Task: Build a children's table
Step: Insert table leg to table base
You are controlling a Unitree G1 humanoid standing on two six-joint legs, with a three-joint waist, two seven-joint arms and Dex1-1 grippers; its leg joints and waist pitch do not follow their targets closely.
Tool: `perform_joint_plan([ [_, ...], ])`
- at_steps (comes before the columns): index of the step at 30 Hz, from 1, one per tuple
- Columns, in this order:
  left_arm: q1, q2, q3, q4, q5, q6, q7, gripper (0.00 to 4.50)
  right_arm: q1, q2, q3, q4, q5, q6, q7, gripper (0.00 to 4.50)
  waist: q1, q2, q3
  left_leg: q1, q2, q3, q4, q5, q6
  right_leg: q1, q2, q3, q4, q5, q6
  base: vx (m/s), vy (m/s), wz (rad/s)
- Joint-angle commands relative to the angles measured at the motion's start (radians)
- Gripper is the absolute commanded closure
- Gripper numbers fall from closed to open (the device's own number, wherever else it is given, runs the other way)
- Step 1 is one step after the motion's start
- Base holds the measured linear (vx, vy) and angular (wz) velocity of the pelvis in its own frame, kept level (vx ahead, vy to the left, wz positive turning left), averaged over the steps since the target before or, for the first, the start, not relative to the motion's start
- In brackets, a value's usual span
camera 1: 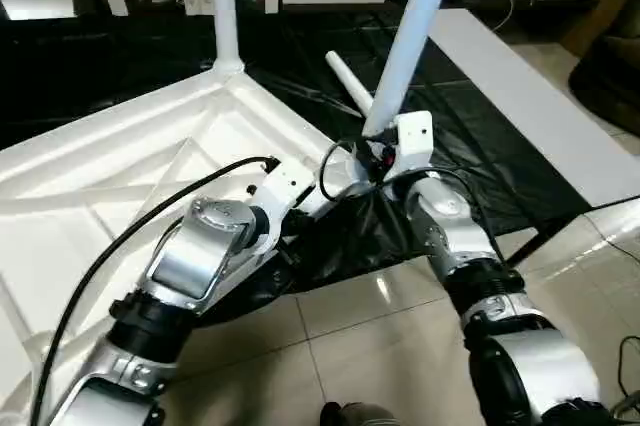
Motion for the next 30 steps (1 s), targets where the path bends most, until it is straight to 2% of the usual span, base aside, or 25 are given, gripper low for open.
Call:
perform_joint_plan([
  [1, 0.022, 0.009, -0.08, -0.022, -0.033, -0.08, -0.122, 4.5, 0.053, -0.008, 0.023, 0.067, -0.006, 0.044, 0.079, 1.73, 0.002, 0.027, -0.022, 0.002, 0.025, 0.007, -0.072, -0.342, 0.025, 0.019, -0.053, 0.04, -0.082, -0.239, -0.185, 0.0, 0.0, 0.0],
  [2, 0.03, 0.044, -0.097, -0.015, -0.026, -0.12, -0.155, 4.5, 0.049, -0.023, 0.03, 0.018, 0.012, 0.027, 0.167, 1.73, 0.005, 0.03, -0.022, -0.004, 0.026, 0.009, -0.072, -0.307, 0.035, 0.028, -0.055, 0.041, -0.076, -0.215, -0.197, 0.0, 0.0, 0.0],
  [3, 0.032, 0.058, -0.101, -0.009, -0.023, -0.128, -0.166, 4.5, 0.05, -0.035, 0.037, -0.008, 0.018, 0.015, 0.211, 1.48, 0.006, 0.032, -0.025, -0.002, 0.026, 0.01, -0.07, -0.288, 0.04, 0.03, -0.055, 0.041, -0.073, -0.192, -0.203, 0.0, 0.0, 0.0],
  [5, 0.032, 0.075, -0.105, 0.003, -0.017, -0.145, -0.172, 4.5, 0.054, -0.053, 0.046, -0.043, 0.031, 0.022, 0.279, 1.48, 0.008, 0.035, -0.028, -0.002, 0.028, 0.013, -0.064, -0.2, 0.055, 0.038, -0.055, 0.042, -0.06, -0.082, -0.237, 0.0, 0.0, 0.0],
  [6, 0.032, 0.094, -0.108, 0.02, -0.01, -0.173, -0.178, 4.5, 0.059, -0.074, 0.047, -0.08, 0.052, 0.044, 0.351, 1.48, 0.011, 0.038, -0.027, -0.001, 0.029, 0.016, -0.061, -0.141, 0.071, 0.044, -0.053, 0.041, -0.053, 0.002, -0.263, 0.0, 0.0, 0.0],
  [8, 0.033, 0.11, -0.106, 0.032, -0.016, -0.197, -0.199, 4.5, 0.065, -0.097, 0.051, -0.108, 0.07, 0.061, 0.424, 1.48, 0.019, 0.037, -0.034, 0.0, 0.024, 0.023, -0.046, -0.009, 0.124, 0.057, -0.055, 0.046, -0.033, 0.163, -0.31, 0.0, 0.0, 0.0],
  [9, 0.035, 0.126, -0.102, 0.036, -0.029, -0.213, -0.229, 4.5, 0.072, -0.123, 0.055, -0.133, 0.085, 0.066, 0.486, 1.48, 0.021, 0.038, -0.034, -0.001, 0.023, 0.023, -0.044, 0.018, 0.141, 0.059, -0.055, 0.047, -0.029, 0.2, -0.317, 0.0, 0.0, 0.0],
  [10, 0.039, 0.143, -0.097, 0.038, -0.039, -0.229, -0.256, 4.5, 0.08, -0.148, 0.059, -0.16, 0.098, 0.072, 0.543, 1.48, 0.025, 0.04, -0.034, 0.0, 0.022, 0.025, -0.039, 0.063, 0.174, 0.058, -0.054, 0.049, -0.023, 0.261, -0.328, 0.0, 0.0, 0.0],
  [11, 0.041, 0.155, -0.094, 0.04, -0.044, -0.244, -0.272, 4.5, 0.087, -0.168, 0.061, -0.18, 0.108, 0.078, 0.589, 1.48, 0.032, 0.039, -0.033, 0.003, 0.021, 0.028, -0.035, 0.077, 0.199, 0.059, -0.053, 0.048, -0.022, 0.284, -0.334, 0.0, 0.0, 0.0],
  [13, 0.045, 0.188, -0.082, 0.05, -0.052, -0.278, -0.31, 4.5, 0.107, -0.234, 0.062, -0.247, 0.149, 0.11, 0.727, 1.48, 0.04, 0.038, -0.035, 0.006, 0.023, 0.028, -0.032, 0.093, 0.227, 0.06, -0.055, 0.049, -0.017, 0.295, -0.341, 0.0, 0.0, 0.0],
  [15, 0.047, 0.195, -0.079, 0.05, -0.054, -0.281, -0.318, 4.5, 0.111, -0.247, 0.062, -0.258, 0.156, 0.116, 0.752, 1.48, 0.045, 0.037, -0.032, 0.007, 0.026, 0.028, -0.031, 0.088, 0.242, 0.058, -0.056, 0.048, -0.017, 0.262, -0.343, 0.0, 0.0, 0.0],
  [18, 0.056, 0.216, -0.077, 0.059, -0.053, -0.304, -0.342, 4.5, 0.113, -0.292, 0.053, -0.272, 0.179, 0.131, 0.845, 1.48, 0.054, 0.04, -0.031, 0.01, 0.028, 0.03, -0.029, 0.068, 0.236, 0.054, -0.059, 0.049, -0.019, 0.169, -0.35, 0.0, 0.0, 0.0],
  [25, 0.071, 0.237, -0.088, 0.047, -0.068, -0.319, -0.379, 4.5, 0.117, -0.312, 0.055, -0.283, 0.197, 0.125, 0.933, 1.48, 0.061, 0.033, -0.03, 0.005, 0.026, 0.032, -0.022, 0.046, 0.225, 0.053, -0.06, 0.053, -0.015, 0.118, -0.341, 0.0, 0.0, 0.0],
  [28, 0.077, 0.247, -0.092, 0.039, -0.071, -0.318, -0.399, 4.5, 0.116, -0.316, 0.048, -0.294, 0.216, 0.137, 0.971, 1.48, 0.061, 0.033, -0.031, 0.006, 0.026, 0.031, -0.021, 0.041, 0.222, 0.052, -0.058, 0.052, -0.014, 0.104, -0.337, 0.0, 0.0, 0.0],
  [30, 0.082, 0.254, -0.094, 0.036, -0.069, -0.322, -0.402, 4.5, 0.107, -0.322, 0.046, -0.268, 0.2, 0.122, 0.967, 1.48, 0.062, 0.035, -0.03, 0.007, 0.026, 0.031, -0.02, 0.049, 0.224, 0.049, -0.057, 0.051, -0.013, 0.104, -0.338, 0.0, 0.0, 0.0],
])
